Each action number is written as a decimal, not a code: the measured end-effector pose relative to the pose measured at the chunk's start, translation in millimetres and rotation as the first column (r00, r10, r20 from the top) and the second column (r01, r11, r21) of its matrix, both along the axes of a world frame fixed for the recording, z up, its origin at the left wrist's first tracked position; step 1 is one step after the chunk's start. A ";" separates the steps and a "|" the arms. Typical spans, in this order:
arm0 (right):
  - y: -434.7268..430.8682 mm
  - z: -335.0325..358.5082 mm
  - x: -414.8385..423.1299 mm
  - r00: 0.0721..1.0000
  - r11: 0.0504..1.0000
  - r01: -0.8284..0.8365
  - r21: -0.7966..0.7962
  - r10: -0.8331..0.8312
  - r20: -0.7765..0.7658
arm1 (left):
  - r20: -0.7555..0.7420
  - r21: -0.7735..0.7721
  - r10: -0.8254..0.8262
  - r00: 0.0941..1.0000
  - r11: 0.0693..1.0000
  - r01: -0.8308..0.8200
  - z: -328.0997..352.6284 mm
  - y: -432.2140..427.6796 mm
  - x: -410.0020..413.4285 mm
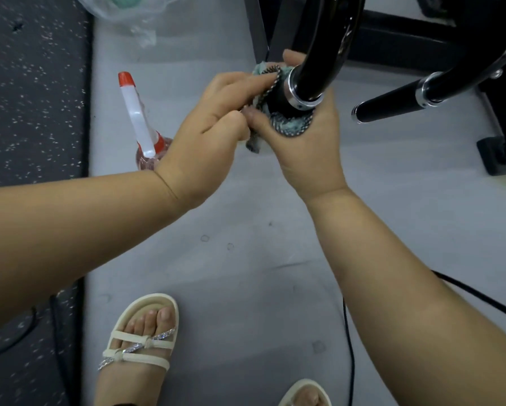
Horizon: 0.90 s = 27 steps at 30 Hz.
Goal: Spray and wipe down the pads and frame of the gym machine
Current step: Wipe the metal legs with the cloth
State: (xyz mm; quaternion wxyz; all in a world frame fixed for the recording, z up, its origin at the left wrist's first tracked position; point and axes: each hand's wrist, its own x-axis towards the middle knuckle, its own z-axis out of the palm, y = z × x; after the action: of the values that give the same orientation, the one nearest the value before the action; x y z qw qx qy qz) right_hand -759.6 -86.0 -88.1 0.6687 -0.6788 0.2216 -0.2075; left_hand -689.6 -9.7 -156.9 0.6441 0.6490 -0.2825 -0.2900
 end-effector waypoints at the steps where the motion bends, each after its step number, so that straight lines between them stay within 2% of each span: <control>1: 10.9 2.1 -0.1 0.998 0.999 0.046 -0.025 -0.045 0.038 | 0.062 0.029 0.050 0.997 0.998 -0.052 -78.0 -15.0 29.1; 2: 22.0 9.0 -0.9 0.998 0.998 0.059 -0.012 -0.058 0.038 | 0.111 -0.006 0.108 0.988 0.994 -0.109 -135.9 -31.2 54.9; 3: 21.9 5.1 1.4 0.994 0.995 0.098 0.021 -0.099 0.046 | 0.170 -0.033 0.148 0.974 0.989 -0.145 -159.5 -38.1 64.4; 4: 12.0 -6.5 8.0 0.989 0.992 0.122 0.036 -0.124 0.077 | 0.199 -0.005 0.143 0.970 0.989 -0.145 -151.9 -31.2 61.9; 5: 4.7 -16.0 17.5 0.987 0.981 0.139 0.138 -0.148 0.061 | 0.245 0.038 0.148 0.958 0.986 -0.162 -111.7 -6.8 47.0; 6: 0.6 -26.4 25.9 0.995 0.980 0.095 0.174 -0.100 0.015 | 0.145 0.120 0.123 0.982 0.983 -0.141 -70.0 -1.5 24.6; 7: -5.1 -36.2 30.3 0.995 0.980 0.091 0.176 -0.083 -0.054 | 0.007 0.121 0.112 0.994 0.986 -0.112 5.0 12.9 5.2; 9: -6.8 -43.3 33.1 0.993 0.977 0.081 0.195 -0.062 -0.101 | -0.050 0.115 0.129 0.990 0.986 -0.122 30.8 12.2 4.2; 10: -6.1 -44.3 33.9 0.994 0.981 0.092 0.171 -0.081 -0.067 | -0.043 0.071 0.090 0.995 0.994 -0.087 33.0 14.2 3.9; 13: -3.0 -35.4 31.4 0.976 0.979 0.189 0.076 -0.196 0.097 | -0.014 0.095 0.115 0.993 0.989 -0.113 40.3 16.4 0.1; 16: -7.0 -30.4 24.6 0.929 0.963 0.269 -0.024 -0.253 0.268 | 0.028 -0.079 0.081 0.996 0.994 -0.079 45.3 23.9 -12.2; 18: -11.7 -33.6 22.0 0.917 0.956 0.266 -0.124 -0.212 0.339 | -0.021 -0.149 0.100 0.995 0.984 -0.101 44.0 22.2 -14.7; 21: -17.3 -45.9 29.3 0.960 0.966 0.159 -0.202 -0.103 0.261 | -0.067 -0.054 0.167 0.984 0.984 -0.171 36.2 15.4 -5.7; 24: -14.0 -55.7 38.3 0.995 0.992 0.077 -0.096 -0.070 0.073 | -0.145 0.188 0.216 0.966 0.964 -0.187 26.5 7.5 7.6; 25: -14.0 -57.2 40.0 0.995 0.993 0.086 -0.084 -0.082 0.048 | -0.150 0.223 0.229 0.962 0.956 -0.193 25.2 5.9 11.1; 27: -11.7 -56.7 39.8 0.991 0.990 0.126 -0.068 -0.122 0.063 | -0.120 0.167 0.223 0.967 0.965 -0.202 28.1 9.1 11.3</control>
State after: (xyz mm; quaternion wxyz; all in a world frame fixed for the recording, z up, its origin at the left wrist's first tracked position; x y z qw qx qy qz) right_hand -719.9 -97.7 -144.8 0.6356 -0.6811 0.2362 -0.2762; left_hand -678.2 -0.7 -128.8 0.6376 0.7017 -0.1427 -0.2841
